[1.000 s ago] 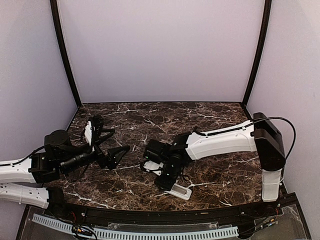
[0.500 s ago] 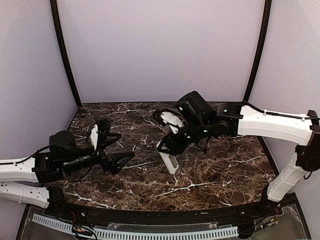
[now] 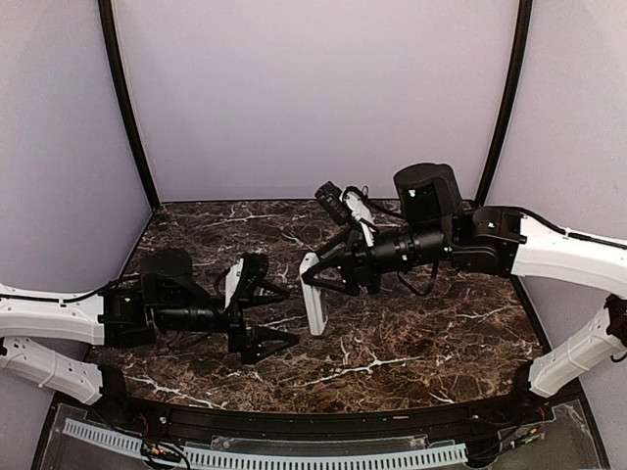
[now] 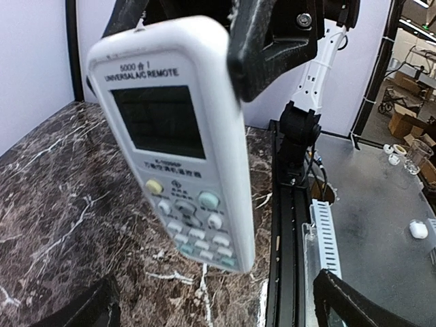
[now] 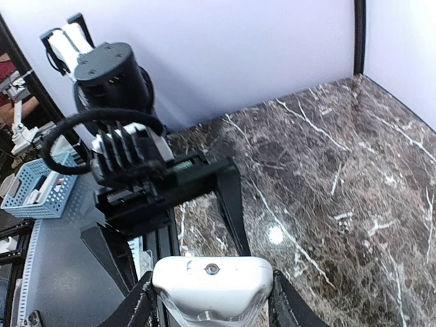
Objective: Load the batteries into the remote control
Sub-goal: Pass from the left arm to the right
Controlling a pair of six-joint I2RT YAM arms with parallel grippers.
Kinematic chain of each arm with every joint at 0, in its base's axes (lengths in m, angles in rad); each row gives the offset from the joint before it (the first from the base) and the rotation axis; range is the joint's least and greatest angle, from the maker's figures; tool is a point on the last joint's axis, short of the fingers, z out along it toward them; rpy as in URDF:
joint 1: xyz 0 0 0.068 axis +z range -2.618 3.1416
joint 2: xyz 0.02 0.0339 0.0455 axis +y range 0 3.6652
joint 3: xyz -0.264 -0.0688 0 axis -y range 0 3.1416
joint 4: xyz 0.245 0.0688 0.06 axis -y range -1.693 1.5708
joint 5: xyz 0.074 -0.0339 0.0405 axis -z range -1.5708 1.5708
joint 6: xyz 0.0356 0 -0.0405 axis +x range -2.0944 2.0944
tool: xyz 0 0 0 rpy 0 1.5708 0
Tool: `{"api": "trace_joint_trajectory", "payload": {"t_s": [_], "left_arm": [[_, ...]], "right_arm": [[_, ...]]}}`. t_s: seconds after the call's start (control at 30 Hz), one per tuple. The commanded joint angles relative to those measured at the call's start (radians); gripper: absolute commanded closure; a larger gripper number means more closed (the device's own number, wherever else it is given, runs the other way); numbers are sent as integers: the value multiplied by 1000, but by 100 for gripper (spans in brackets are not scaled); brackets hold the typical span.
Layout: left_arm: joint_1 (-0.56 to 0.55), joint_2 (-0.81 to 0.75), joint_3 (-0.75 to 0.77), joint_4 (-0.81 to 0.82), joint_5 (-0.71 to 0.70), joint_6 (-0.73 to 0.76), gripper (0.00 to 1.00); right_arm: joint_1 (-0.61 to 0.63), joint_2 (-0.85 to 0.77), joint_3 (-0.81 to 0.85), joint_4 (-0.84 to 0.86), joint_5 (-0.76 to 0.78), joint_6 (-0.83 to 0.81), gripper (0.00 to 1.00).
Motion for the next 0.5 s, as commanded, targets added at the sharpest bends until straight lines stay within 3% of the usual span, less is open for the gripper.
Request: {"api": "trace_joint_trajectory", "payload": {"t_s": [0.0,0.23,0.47], "left_arm": [[-2,50,77,93,139,-14,2],[-3,125,154,126,165,-30,7],[-2,144,163,124,189,-34,27]], "right_arm": [[1,-37,-45,198,-118,-5,71],[1,-39,-62,255,-160,-3,71],[1,-46,-82,273,-178,4,72]]}}
